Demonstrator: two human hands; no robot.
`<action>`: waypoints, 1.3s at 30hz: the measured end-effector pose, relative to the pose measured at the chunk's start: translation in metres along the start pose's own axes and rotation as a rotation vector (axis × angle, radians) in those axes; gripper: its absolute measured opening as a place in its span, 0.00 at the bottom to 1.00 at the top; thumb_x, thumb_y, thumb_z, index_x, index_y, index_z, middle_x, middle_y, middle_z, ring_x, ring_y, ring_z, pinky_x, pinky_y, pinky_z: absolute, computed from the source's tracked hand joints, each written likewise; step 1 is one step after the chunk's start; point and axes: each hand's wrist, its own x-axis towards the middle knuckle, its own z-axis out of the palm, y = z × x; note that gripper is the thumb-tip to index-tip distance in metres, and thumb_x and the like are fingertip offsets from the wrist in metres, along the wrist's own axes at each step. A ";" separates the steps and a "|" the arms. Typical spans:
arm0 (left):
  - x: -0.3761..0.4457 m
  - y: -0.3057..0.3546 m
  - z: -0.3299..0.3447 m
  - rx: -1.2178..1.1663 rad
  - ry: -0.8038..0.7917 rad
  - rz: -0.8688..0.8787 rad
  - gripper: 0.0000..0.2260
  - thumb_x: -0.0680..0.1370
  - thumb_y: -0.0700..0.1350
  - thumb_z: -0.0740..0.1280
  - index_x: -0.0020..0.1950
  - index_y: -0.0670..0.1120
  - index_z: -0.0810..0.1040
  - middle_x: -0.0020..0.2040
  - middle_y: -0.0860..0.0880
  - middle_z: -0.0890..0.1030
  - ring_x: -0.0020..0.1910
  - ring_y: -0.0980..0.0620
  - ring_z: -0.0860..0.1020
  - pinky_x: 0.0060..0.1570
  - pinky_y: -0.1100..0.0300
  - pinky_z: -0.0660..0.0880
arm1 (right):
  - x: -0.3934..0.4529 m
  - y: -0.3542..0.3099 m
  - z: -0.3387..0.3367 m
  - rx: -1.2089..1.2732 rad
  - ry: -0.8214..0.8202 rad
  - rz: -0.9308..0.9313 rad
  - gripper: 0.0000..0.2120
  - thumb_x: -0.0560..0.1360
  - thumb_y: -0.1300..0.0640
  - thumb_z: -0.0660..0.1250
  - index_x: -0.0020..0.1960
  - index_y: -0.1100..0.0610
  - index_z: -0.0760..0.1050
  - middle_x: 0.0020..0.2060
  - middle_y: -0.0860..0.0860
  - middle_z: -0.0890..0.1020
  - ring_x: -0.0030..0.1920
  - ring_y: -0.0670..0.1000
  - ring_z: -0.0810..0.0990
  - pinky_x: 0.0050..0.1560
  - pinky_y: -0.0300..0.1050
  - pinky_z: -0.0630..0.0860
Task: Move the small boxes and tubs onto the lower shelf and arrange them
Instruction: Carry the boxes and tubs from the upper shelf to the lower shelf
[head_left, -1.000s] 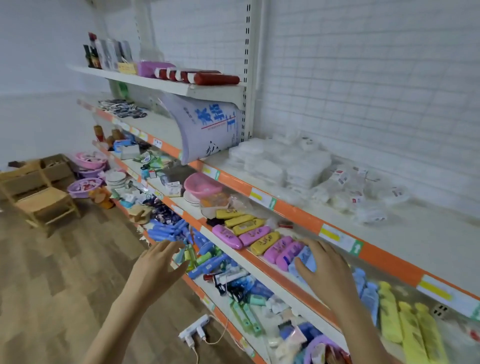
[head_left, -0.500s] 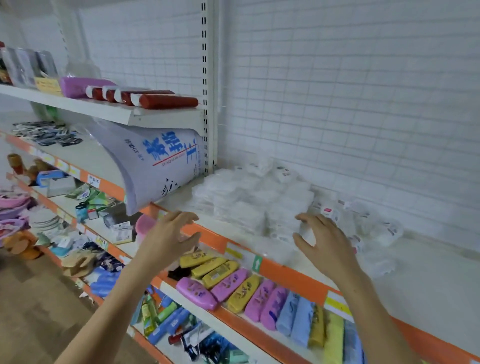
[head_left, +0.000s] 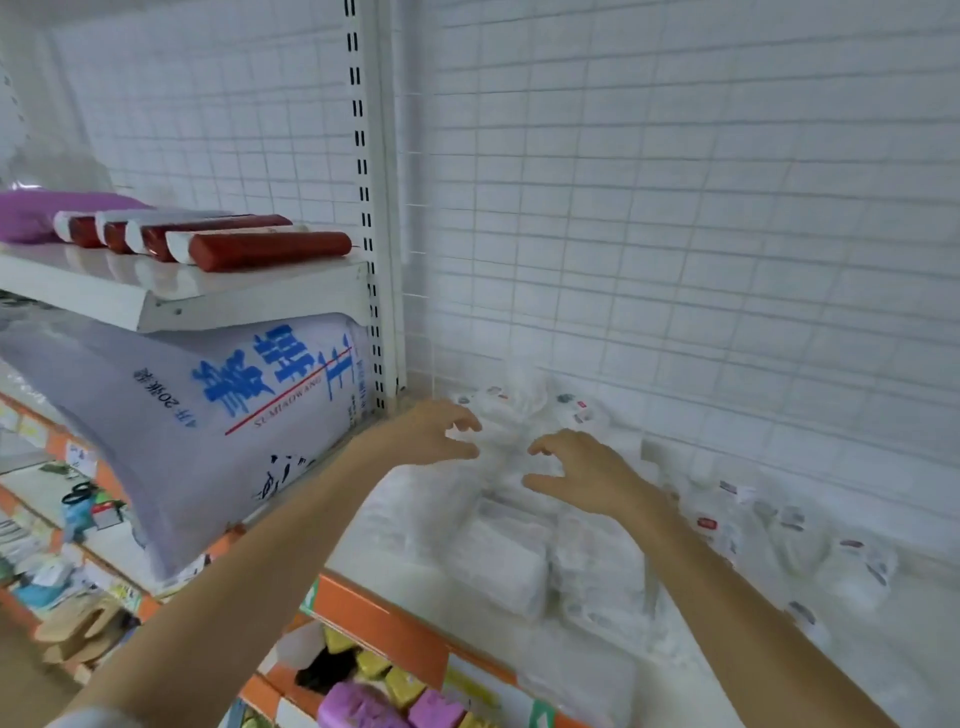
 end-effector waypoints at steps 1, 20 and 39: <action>0.009 0.000 0.002 0.004 -0.094 -0.008 0.18 0.74 0.51 0.68 0.63 0.50 0.74 0.60 0.50 0.73 0.59 0.53 0.71 0.56 0.65 0.66 | 0.005 -0.001 0.003 -0.020 -0.020 0.008 0.24 0.73 0.39 0.64 0.65 0.49 0.69 0.63 0.49 0.71 0.62 0.50 0.69 0.60 0.46 0.68; 0.045 0.003 0.023 0.185 -0.267 0.142 0.27 0.70 0.54 0.70 0.65 0.46 0.66 0.63 0.44 0.66 0.63 0.43 0.65 0.60 0.52 0.66 | -0.007 -0.024 0.006 0.292 0.240 0.239 0.14 0.76 0.52 0.65 0.61 0.49 0.72 0.54 0.48 0.78 0.56 0.46 0.76 0.52 0.39 0.73; 0.044 -0.041 -0.022 -0.788 -0.107 0.133 0.07 0.77 0.46 0.65 0.54 0.49 0.79 0.54 0.44 0.80 0.48 0.50 0.79 0.48 0.58 0.73 | 0.002 -0.031 0.000 0.457 0.259 0.316 0.35 0.64 0.60 0.75 0.65 0.49 0.59 0.57 0.51 0.65 0.53 0.49 0.73 0.39 0.32 0.73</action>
